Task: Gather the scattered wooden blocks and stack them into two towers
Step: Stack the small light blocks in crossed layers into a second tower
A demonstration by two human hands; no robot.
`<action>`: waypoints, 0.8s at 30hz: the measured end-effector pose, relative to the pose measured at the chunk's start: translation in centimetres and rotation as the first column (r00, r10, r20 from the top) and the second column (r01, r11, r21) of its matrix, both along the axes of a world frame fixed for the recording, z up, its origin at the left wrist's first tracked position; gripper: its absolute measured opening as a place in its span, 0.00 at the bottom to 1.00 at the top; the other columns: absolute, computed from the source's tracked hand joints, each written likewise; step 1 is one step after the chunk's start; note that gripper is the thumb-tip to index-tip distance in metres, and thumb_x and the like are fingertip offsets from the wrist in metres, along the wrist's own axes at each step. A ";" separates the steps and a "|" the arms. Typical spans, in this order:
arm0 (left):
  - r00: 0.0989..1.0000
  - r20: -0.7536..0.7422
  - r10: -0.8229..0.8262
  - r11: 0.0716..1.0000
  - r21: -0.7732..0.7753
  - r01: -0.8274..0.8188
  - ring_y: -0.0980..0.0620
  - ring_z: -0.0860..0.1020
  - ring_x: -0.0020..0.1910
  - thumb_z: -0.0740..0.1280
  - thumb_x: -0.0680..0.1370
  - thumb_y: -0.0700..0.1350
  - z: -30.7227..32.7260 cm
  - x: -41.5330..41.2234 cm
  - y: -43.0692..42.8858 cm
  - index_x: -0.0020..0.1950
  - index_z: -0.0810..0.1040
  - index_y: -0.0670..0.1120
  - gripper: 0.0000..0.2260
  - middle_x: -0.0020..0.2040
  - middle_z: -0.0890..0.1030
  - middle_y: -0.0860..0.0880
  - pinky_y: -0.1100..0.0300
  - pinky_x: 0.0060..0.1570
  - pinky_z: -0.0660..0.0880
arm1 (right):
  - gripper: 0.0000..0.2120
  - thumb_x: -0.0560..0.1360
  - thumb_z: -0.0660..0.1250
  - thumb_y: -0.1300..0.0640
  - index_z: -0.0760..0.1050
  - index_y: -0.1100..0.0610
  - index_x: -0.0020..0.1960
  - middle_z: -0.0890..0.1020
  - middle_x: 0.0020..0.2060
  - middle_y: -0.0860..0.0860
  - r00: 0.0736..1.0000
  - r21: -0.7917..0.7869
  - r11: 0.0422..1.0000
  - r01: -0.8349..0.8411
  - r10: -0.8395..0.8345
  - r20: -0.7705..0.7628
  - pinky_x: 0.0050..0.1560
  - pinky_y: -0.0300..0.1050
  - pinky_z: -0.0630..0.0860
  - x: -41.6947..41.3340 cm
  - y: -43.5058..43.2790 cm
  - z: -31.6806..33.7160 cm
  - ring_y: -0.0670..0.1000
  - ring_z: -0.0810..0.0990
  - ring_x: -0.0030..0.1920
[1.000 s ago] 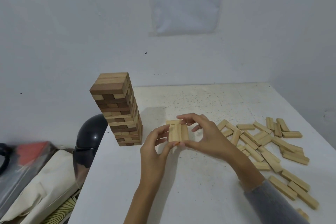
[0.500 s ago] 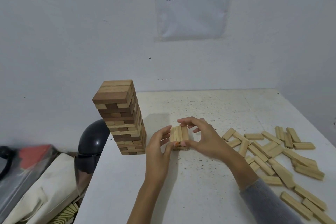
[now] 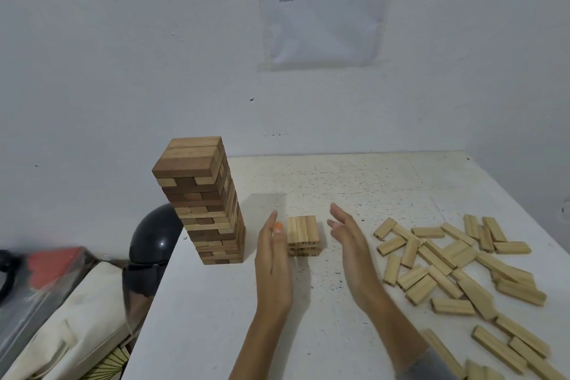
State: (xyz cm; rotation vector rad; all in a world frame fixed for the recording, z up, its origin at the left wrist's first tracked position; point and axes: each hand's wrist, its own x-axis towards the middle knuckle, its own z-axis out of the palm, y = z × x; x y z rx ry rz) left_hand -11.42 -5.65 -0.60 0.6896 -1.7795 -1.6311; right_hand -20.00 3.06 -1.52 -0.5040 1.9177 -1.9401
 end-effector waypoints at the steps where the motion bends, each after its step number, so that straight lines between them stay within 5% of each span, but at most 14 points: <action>1: 1.000 -0.009 -0.021 0.998 0.067 0.021 0.75 0.62 0.66 0.51 0.78 0.61 -0.5 -0.3 0.1 0.74 0.64 0.56 0.25 0.70 0.66 0.64 0.79 0.62 0.59 | 0.19 0.83 0.55 0.50 0.64 0.45 0.73 0.67 0.71 0.42 0.999 -0.025 0.999 0.021 -0.020 0.050 0.73 0.44 0.61 0.6 -0.4 -0.5 0.43 0.65 0.71; 4: 0.998 -0.048 -0.050 0.960 0.274 0.062 0.63 0.60 0.74 0.55 0.71 0.75 -1.3 -0.8 0.5 0.74 0.63 0.61 0.34 0.74 0.64 0.62 0.55 0.76 0.54 | 0.25 0.80 0.53 0.40 0.59 0.44 0.75 0.62 0.74 0.42 0.989 -0.076 0.997 0.029 -0.018 0.147 0.76 0.52 0.55 2.0 -1.7 -1.2 0.43 0.60 0.74; 6: 0.991 -0.112 -0.076 0.909 0.400 0.115 0.61 0.64 0.73 0.58 0.69 0.77 -1.4 -0.9 0.8 0.72 0.65 0.64 0.34 0.72 0.69 0.60 0.51 0.75 0.56 | 0.36 0.73 0.53 0.29 0.58 0.43 0.76 0.63 0.75 0.42 0.981 -0.077 0.997 0.016 0.000 0.194 0.77 0.52 0.54 2.5 -2.5 -1.8 0.42 0.60 0.74; 9: 0.965 -0.243 -0.103 0.836 0.504 0.217 0.62 0.77 0.60 0.57 0.74 0.64 -0.6 -1.2 1.4 0.65 0.71 0.61 0.21 0.57 0.82 0.59 0.56 0.68 0.66 | 0.38 0.69 0.55 0.23 0.61 0.39 0.74 0.65 0.74 0.40 0.965 -0.114 0.993 -0.028 0.056 0.255 0.76 0.55 0.55 2.6 -3.4 -3.2 0.41 0.61 0.74; 14: 0.966 -0.235 -0.112 0.806 0.547 0.226 0.56 0.75 0.65 0.60 0.73 0.64 -0.6 -1.0 1.4 0.65 0.75 0.60 0.22 0.63 0.79 0.56 0.51 0.71 0.64 | 0.41 0.67 0.51 0.22 0.57 0.40 0.76 0.62 0.74 0.39 0.975 -0.063 0.997 -0.037 0.050 0.218 0.77 0.52 0.53 3.5 -3.2 -1.8 0.39 0.59 0.74; 18: 0.973 -0.206 -0.108 0.844 0.499 0.199 0.70 0.73 0.58 0.53 0.76 0.62 -1.2 -1.2 1.3 0.74 0.64 0.59 0.27 0.68 0.71 0.59 0.67 0.58 0.70 | 0.36 0.74 0.51 0.28 0.53 0.42 0.77 0.57 0.75 0.38 0.984 -0.077 0.997 -0.007 0.021 0.176 0.76 0.46 0.50 3.6 -3.0 -1.3 0.38 0.55 0.74; 24: 0.974 -0.223 -0.028 0.830 0.538 0.147 0.76 0.77 0.45 0.48 0.83 0.53 -1.0 -1.4 1.6 0.70 0.62 0.58 0.16 0.50 0.76 0.72 0.72 0.45 0.74 | 0.42 0.68 0.51 0.25 0.54 0.42 0.77 0.58 0.75 0.38 0.984 -0.069 0.998 -0.002 0.015 0.180 0.77 0.48 0.51 3.8 -3.0 -1.3 0.37 0.56 0.74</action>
